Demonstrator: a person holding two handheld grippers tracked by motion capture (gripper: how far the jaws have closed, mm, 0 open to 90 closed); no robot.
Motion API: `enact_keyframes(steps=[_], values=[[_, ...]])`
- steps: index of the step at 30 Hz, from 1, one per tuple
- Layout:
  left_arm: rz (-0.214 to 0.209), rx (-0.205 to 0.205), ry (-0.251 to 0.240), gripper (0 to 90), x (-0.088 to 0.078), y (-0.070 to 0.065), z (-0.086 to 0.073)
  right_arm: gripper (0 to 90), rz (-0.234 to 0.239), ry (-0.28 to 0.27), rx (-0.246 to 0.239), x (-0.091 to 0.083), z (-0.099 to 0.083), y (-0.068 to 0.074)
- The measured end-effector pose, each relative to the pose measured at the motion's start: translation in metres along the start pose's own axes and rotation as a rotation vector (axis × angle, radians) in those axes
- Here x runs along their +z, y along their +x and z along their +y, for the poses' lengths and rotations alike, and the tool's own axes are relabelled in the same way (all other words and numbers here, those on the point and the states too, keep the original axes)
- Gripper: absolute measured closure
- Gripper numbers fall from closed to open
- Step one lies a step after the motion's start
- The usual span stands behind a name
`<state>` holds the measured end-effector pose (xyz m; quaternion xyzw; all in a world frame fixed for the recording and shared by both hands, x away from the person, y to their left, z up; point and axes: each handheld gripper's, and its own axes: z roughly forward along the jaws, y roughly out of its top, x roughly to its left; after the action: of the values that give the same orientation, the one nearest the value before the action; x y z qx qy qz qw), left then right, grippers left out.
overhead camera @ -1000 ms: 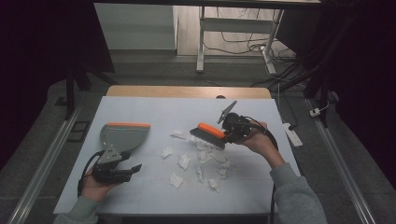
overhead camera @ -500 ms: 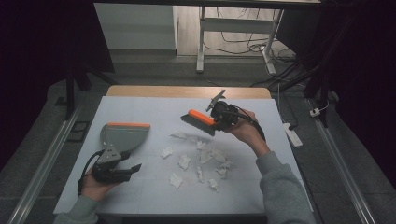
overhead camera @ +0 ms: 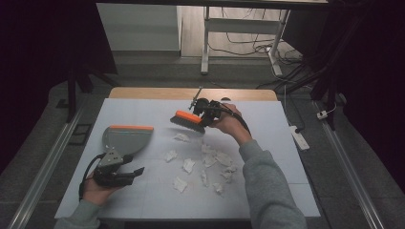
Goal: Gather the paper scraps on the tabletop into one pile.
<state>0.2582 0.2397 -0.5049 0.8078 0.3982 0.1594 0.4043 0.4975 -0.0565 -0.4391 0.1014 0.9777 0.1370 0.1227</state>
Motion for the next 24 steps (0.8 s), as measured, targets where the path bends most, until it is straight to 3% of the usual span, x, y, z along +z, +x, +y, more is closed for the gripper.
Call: enact_keyframes(steps=[4,6,14,18,24], values=[[-0.001,0.001,0.002,35.6,0.001,0.0,0.0,70.8,0.016,0.037,-0.035,0.008,0.001,0.004],[-0.001,0.002,0.004,35.7,0.001,0.0,0.0,70.8,0.044,0.02,-0.062,0.006,0.001,0.008],[-0.003,0.003,0.004,35.9,0.0,0.0,0.0,70.8,0.098,0.073,-0.155,-0.003,-0.004,0.037],[-0.003,0.004,0.005,36.0,0.001,0.0,0.0,70.8,0.128,0.059,-0.17,-0.012,-0.019,0.047],[-0.002,0.0,0.003,36.0,0.001,0.0,0.0,70.8,0.092,-0.042,-0.128,-0.034,-0.036,0.045]])
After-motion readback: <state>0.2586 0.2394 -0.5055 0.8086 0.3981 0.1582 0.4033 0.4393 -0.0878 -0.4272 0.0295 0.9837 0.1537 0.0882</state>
